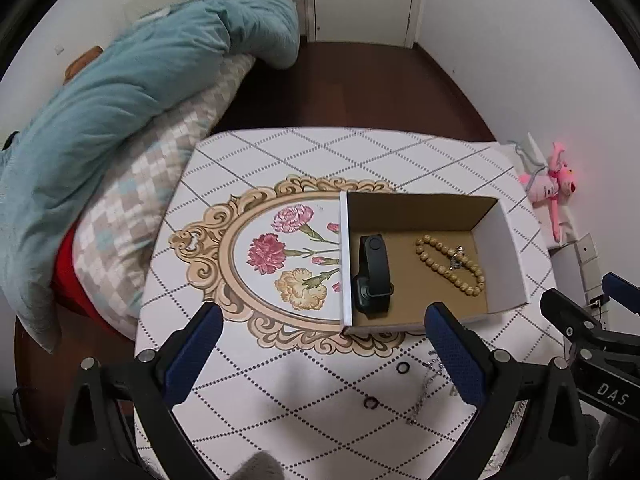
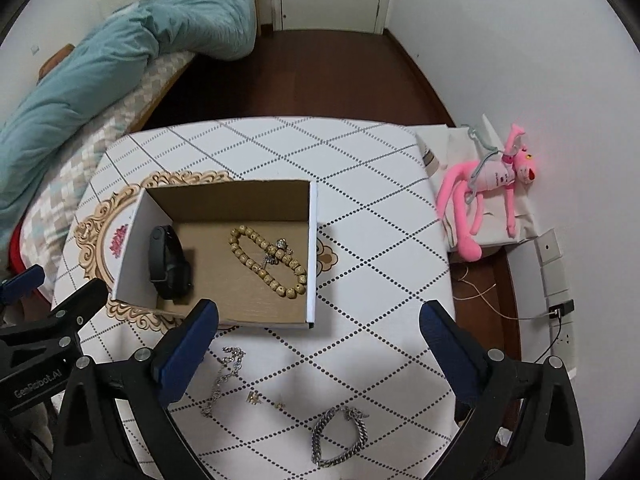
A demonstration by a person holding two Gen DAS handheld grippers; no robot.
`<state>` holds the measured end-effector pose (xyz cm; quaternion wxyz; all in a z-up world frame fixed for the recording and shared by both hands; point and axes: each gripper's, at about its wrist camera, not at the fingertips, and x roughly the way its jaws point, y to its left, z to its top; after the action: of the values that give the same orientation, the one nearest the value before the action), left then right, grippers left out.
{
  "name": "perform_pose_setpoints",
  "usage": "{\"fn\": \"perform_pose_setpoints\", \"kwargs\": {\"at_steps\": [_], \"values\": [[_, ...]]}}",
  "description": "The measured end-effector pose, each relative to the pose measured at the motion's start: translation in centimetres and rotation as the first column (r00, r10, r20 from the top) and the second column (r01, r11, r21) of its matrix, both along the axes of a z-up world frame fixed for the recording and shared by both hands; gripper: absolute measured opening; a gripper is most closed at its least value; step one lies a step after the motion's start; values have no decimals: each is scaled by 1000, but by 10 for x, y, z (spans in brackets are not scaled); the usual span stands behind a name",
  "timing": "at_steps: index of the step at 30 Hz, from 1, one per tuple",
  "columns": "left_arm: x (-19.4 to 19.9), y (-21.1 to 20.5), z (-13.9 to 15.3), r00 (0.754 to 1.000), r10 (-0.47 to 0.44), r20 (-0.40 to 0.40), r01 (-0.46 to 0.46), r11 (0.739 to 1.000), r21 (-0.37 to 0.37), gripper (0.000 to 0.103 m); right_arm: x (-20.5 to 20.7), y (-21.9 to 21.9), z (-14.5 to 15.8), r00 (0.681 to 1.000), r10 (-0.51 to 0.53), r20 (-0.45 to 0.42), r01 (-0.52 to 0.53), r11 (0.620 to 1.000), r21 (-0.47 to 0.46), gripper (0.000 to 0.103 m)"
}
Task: Organize jewelry
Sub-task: 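Open both tools and lift them out of the box, then grasp thin silver chain with left tool while right tool grasps thick chain bracelet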
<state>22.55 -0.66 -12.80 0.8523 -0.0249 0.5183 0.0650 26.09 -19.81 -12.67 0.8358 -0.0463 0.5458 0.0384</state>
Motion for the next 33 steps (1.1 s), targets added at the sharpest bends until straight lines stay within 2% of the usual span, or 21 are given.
{"fn": "perform_pose_setpoints", "kwargs": {"at_steps": [12, 17, 22, 26, 30, 32, 33], "values": [[-44, -9, 59, 991, -17, 132, 13, 1000, 27, 103, -52, -11, 64, 985, -43, 167, 42, 999, 9, 102], [-57, -9, 72, 987, -17, 160, 15, 1000, 15, 103, -73, -15, 89, 973, -63, 221, 52, 997, 52, 102], [-64, -11, 64, 991, -1, 137, -1, 1000, 15, 103, -90, -20, 95, 971, -90, 222, 67, 992, 108, 102], [-70, -12, 37, 996, -1, 90, -2, 999, 34, 103, -97, -28, 67, 981, -119, 157, 104, 990, 98, 102], [-75, -8, -4, 1000, 16, 16, -17, 998, 53, 103, -98, -51, 6, 984, -181, 7, 179, 979, 95, 102], [-77, -6, -25, 999, 25, -25, -24, 998, 66, 103, -99, -64, -22, 976, -211, -50, 215, 972, 98, 97], [-78, -5, -35, 999, 30, -43, -27, 997, 71, 103, -100, -71, -39, 970, -228, -87, 236, 967, 96, 90]]}}
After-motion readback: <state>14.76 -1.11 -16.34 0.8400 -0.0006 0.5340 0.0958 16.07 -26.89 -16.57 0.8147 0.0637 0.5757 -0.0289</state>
